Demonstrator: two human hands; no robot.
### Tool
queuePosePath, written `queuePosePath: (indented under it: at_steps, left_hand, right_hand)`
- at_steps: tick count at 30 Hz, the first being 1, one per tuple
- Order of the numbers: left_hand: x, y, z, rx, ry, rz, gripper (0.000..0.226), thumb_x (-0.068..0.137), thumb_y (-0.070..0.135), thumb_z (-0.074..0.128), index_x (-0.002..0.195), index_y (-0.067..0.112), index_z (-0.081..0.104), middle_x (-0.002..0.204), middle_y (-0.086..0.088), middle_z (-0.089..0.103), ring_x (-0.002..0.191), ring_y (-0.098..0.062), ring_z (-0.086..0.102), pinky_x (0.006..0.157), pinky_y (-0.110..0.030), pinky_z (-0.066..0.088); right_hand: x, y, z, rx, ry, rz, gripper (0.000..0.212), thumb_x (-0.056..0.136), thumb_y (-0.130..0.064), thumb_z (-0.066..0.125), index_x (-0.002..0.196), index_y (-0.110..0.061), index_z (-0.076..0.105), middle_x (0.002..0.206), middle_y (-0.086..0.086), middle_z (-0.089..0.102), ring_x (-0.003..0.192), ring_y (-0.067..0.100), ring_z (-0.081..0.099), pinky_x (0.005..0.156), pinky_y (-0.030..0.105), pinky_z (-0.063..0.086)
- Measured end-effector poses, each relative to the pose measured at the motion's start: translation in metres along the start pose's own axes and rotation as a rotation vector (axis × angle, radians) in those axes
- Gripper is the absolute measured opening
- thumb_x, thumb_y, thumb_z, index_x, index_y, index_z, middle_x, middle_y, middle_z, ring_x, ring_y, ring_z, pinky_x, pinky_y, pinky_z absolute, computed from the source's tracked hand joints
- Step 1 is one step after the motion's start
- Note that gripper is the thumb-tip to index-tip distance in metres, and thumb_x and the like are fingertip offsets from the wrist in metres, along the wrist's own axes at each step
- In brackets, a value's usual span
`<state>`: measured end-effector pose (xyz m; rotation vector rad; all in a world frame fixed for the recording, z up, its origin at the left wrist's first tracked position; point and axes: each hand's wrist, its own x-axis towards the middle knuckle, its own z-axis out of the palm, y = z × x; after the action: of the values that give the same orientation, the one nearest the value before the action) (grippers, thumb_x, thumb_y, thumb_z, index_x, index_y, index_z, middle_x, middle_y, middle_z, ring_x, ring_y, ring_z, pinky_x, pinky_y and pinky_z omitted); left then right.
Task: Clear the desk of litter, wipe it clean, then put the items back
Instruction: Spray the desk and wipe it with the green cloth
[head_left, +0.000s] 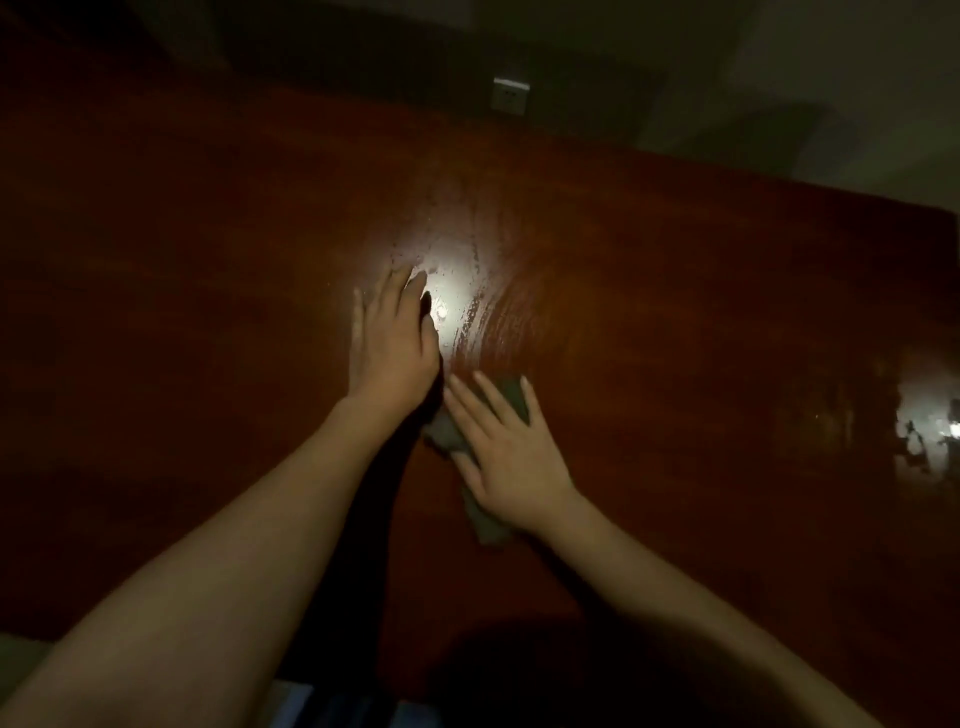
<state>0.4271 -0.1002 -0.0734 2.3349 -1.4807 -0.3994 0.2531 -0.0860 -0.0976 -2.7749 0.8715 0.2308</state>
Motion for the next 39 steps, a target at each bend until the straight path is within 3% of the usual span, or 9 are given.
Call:
queuePosePath:
  at_steps: [4,9,12,18,21,24,28,33,39]
  left_hand:
    - [-0.062,-0.002,0.001,0.013,-0.058,0.008,0.048,0.097,0.021,0.036,0.143,0.008,0.037,0.154,-0.008,0.028,0.146,-0.022,0.013,0.119,-0.048,0.001]
    - [-0.13,-0.017,0.01,0.122,-0.117,0.082,0.061,0.091,0.035,0.02,0.139,0.007,0.043,0.152,-0.011,0.033,0.144,-0.025,0.02,0.116,-0.054,0.007]
    - [-0.159,-0.021,0.01,0.139,-0.114,0.024,0.066,0.09,0.04,0.013,0.144,0.01,0.036,0.155,-0.009,0.025,0.145,-0.022,0.013,0.116,-0.05,-0.001]
    - [-0.192,-0.04,0.016,0.203,-0.153,-0.002,0.069,0.089,0.042,0.003,0.15,0.015,0.02,0.159,-0.004,0.012,0.144,-0.013,-0.005,0.115,-0.048,-0.009]
    - [-0.194,-0.048,0.019,0.226,-0.129,0.017,0.062,0.092,0.038,0.014,0.148,0.014,0.029,0.157,-0.004,0.022,0.145,-0.016,0.009,0.116,-0.052,0.003]
    - [-0.195,-0.047,0.02,0.215,-0.123,0.021,0.063,0.092,0.038,0.013,0.149,0.016,0.027,0.157,-0.002,0.02,0.146,-0.016,0.01,0.117,-0.051,0.001]
    - [-0.195,-0.048,0.02,0.204,-0.104,0.022,0.064,0.091,0.039,0.009,0.149,0.017,0.026,0.157,-0.002,0.02,0.146,-0.017,0.009,0.116,-0.049,-0.004]
    - [-0.196,-0.049,0.023,0.191,-0.072,0.03,0.058,0.094,0.035,0.019,0.148,0.016,0.028,0.156,-0.003,0.024,0.146,-0.018,0.012,0.117,-0.051,0.002]
    - [-0.195,-0.05,0.025,0.177,-0.029,0.039,0.057,0.093,0.032,0.024,0.146,0.015,0.034,0.154,-0.004,0.03,0.145,-0.02,0.018,0.116,-0.053,0.006]
  right_hand:
    - [-0.081,0.03,0.015,-0.037,-0.063,-0.049,0.063,0.09,-0.044,0.035,0.147,-0.018,0.03,0.154,-0.003,0.028,0.143,0.015,0.018,0.113,0.051,0.01]
    - [-0.058,0.077,-0.002,0.064,0.061,0.61,0.061,0.097,-0.043,0.026,0.152,-0.018,0.016,0.159,-0.002,0.013,0.147,0.015,0.005,0.117,0.05,0.001]
    - [-0.018,0.06,-0.01,0.108,0.097,0.786,0.061,0.1,-0.04,0.027,0.153,-0.017,0.009,0.161,-0.001,0.005,0.148,0.018,0.002,0.117,0.054,0.0]
    - [-0.021,-0.036,0.008,0.062,0.055,0.415,0.062,0.097,-0.043,0.022,0.152,-0.016,0.015,0.16,0.001,0.012,0.147,0.02,0.009,0.116,0.057,0.005]
    - [-0.088,-0.083,0.032,0.049,0.037,0.186,0.062,0.092,-0.043,0.03,0.147,-0.014,0.033,0.154,0.002,0.03,0.142,0.023,0.027,0.114,0.057,0.015]
    - [-0.157,-0.077,0.05,0.042,-0.045,0.071,0.062,0.092,-0.043,0.035,0.149,-0.017,0.027,0.155,-0.003,0.025,0.142,0.019,0.024,0.112,0.054,0.014]
    - [-0.175,-0.027,0.042,0.06,0.003,0.316,0.06,0.098,-0.049,0.02,0.149,-0.018,0.024,0.154,-0.003,0.024,0.143,0.015,0.018,0.116,0.048,0.008]
    - [-0.113,-0.014,0.027,0.102,0.103,0.836,0.06,0.101,-0.04,0.027,0.153,-0.017,0.011,0.16,-0.001,0.008,0.148,0.018,0.003,0.117,0.053,0.001]
    - [-0.071,-0.072,0.026,0.084,0.036,0.534,0.064,0.1,-0.048,0.023,0.153,-0.016,0.007,0.161,0.001,0.002,0.148,0.02,-0.001,0.114,0.052,-0.006]
